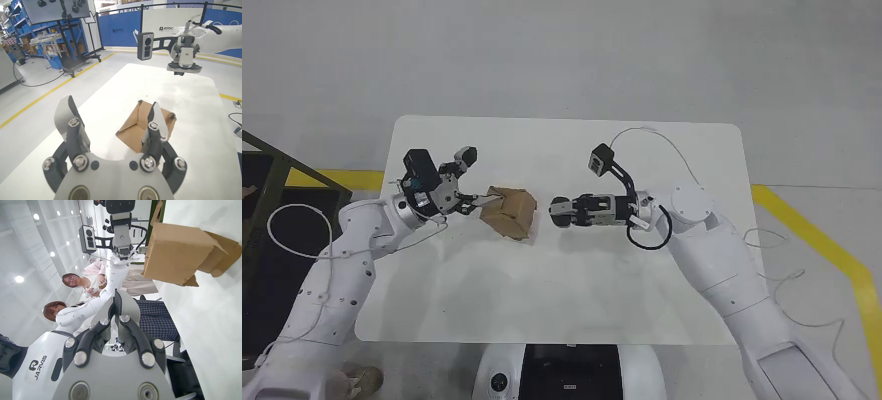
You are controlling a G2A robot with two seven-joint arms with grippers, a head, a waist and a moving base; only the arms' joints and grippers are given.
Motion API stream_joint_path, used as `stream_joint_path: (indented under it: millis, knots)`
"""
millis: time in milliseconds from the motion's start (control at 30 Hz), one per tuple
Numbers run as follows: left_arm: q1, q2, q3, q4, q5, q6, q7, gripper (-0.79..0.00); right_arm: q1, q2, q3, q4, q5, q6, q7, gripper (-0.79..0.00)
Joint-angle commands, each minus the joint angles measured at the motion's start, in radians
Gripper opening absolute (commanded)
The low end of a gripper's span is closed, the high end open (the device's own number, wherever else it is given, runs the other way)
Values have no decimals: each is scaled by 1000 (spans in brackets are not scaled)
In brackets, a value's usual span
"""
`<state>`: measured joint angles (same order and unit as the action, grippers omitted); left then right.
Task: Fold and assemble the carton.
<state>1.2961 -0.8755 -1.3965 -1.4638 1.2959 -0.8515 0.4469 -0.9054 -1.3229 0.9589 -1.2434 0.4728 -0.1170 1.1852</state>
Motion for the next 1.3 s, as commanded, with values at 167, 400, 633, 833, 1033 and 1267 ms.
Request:
stream_joint_path:
  millis: [167, 400, 633, 833, 1033, 1267]
  knots:
    - [51, 4, -61, -51, -58, 31, -12, 0, -9, -4, -29, 59, -45, -12, -51, -785]
    - [99, 8, -125, -86, -99, 51, -55, 0, -8, -22, -93, 79, -59, -28, -67, -680]
    - [154, 12, -187, -100, -125, 78, -106, 0, 50, -66, -196, 117, -78, -46, -123, -640]
    - [223, 17, -271, -131, -140, 91, -121, 0, 108, -113, -268, 198, -93, -74, -225, -425]
    - [250, 17, -292, -151, -156, 87, -123, 0, 122, -121, -275, 232, -107, -100, -247, 0]
    - [250, 17, -292, -151, -156, 87, -123, 0, 122, -121, -275, 232, -107, -100, -247, 0]
